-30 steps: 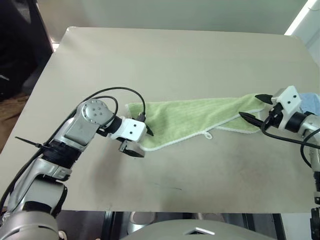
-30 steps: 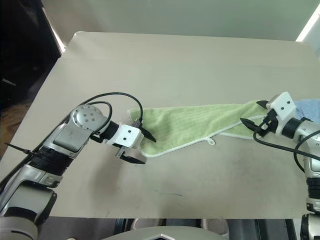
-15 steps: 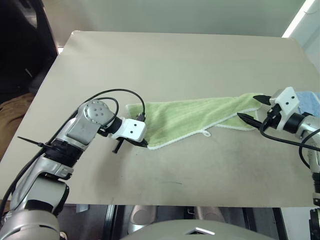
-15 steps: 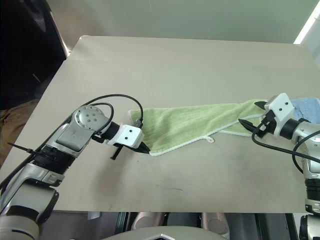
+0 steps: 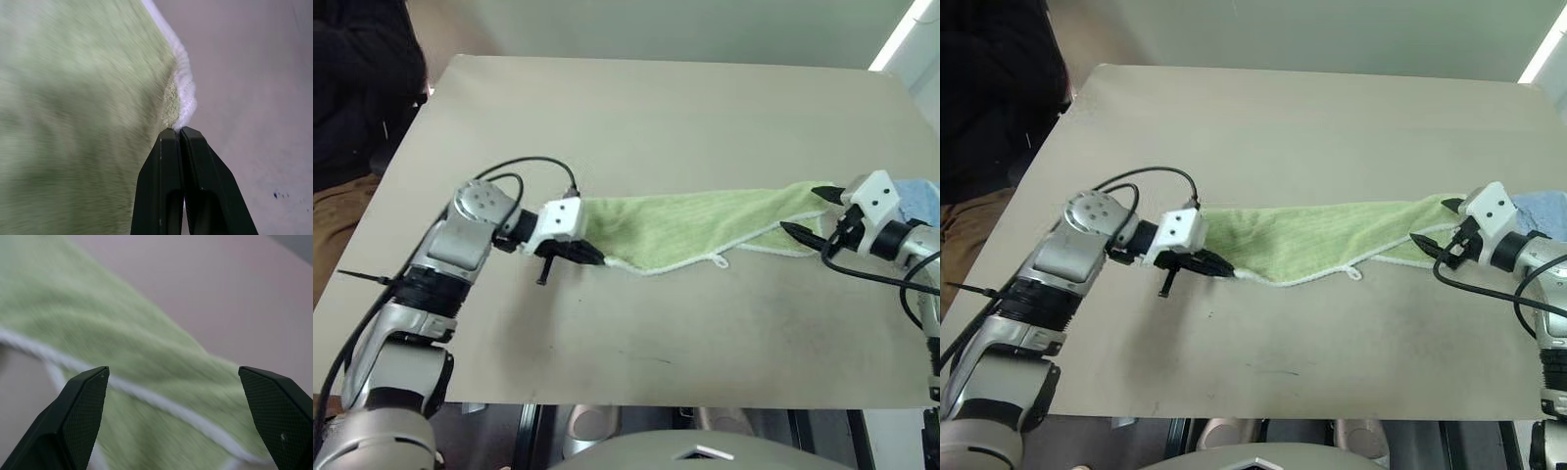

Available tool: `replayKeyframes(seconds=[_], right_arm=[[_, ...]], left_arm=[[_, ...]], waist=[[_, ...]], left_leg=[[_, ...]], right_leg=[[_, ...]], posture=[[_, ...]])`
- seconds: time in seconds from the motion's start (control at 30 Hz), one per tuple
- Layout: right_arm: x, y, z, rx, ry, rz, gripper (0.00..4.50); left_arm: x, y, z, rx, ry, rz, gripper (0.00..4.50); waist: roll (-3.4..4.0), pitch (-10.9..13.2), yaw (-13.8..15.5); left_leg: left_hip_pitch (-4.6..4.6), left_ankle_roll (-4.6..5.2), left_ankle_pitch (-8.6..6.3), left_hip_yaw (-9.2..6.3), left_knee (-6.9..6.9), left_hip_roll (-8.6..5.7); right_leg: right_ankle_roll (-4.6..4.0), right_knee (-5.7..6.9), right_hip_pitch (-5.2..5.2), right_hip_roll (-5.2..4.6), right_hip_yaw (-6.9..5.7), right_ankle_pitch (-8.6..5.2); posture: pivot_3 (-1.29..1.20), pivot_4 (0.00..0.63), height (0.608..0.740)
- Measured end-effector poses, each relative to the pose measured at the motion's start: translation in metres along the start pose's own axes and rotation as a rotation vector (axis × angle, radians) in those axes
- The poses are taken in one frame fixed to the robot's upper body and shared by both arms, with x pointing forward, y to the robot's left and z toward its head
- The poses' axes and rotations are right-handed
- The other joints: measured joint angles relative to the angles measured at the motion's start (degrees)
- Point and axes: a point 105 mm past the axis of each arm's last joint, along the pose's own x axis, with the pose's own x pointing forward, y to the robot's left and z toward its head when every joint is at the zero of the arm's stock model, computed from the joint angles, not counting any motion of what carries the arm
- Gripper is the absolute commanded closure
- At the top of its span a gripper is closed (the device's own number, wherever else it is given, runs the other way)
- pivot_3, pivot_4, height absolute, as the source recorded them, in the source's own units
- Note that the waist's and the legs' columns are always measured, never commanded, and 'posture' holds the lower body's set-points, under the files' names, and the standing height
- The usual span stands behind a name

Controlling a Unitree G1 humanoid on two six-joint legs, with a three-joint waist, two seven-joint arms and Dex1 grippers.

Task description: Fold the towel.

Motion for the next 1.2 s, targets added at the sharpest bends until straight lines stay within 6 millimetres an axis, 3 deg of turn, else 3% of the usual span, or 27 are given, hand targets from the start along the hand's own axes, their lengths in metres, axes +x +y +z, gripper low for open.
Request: replayKeyframes(seconds=[0.13,0.3,0.57,0.83,1.2], right_arm=[[0.003,-0.02,-0.005,-0.073,0.044,-0.04,0.0],[0.011,-0.029,-0.019,-0.192,0.136,-0.042,0.0],[0.015,-0.027,-0.021,-0.332,0.159,0.004,0.0],[-0.003,-0.039,-0.02,-0.47,0.194,0.008,0.0],[0.007,-0.038,-0.03,-0.604,0.231,-0.029,0.0]], left_arm=[[-0.007,0.006,0.006,-0.012,-0.03,0.043,4.45],[-0.011,0.009,0.008,-0.026,-0.049,0.064,4.45],[-0.011,0.007,0.009,-0.025,-0.049,0.069,4.45],[-0.009,0.006,0.007,-0.026,-0.047,0.074,4.45],[-0.009,0.005,0.008,-0.025,-0.049,0.073,4.45]], waist=[[0.0,0.0,0.0],[0.01,0.0,0.0],[0.01,0.0,0.2],[0.0,0.0,0.2],[0.01,0.0,0.1]], left_leg=[[-0.03,-0.05,-0.28,0.2,-0.01,0.12],[-0.21,0.01,-0.49,0.34,-0.01,0.2],[-0.29,0.13,-0.62,0.39,-0.01,0.21],[-0.17,0.15,-0.65,0.47,0.0,0.25],[0.05,0.6,-0.91,0.64,0.0,0.28]], right_leg=[[-0.03,0.0,-0.1,0.0,-0.02,-0.09],[0.0,-0.05,-0.24,0.0,-0.02,-0.23],[-0.01,-0.06,-0.24,-0.01,-0.01,-0.24],[-0.09,-0.05,-0.23,-0.02,0.01,-0.29],[-0.11,0.04,-0.23,-0.02,0.18,-0.3]], posture=[[0.0,0.15,0.74],[0.0,0.15,0.74],[0.0,0.15,0.74],[0.0,0.15,0.74],[0.0,0.15,0.74]])
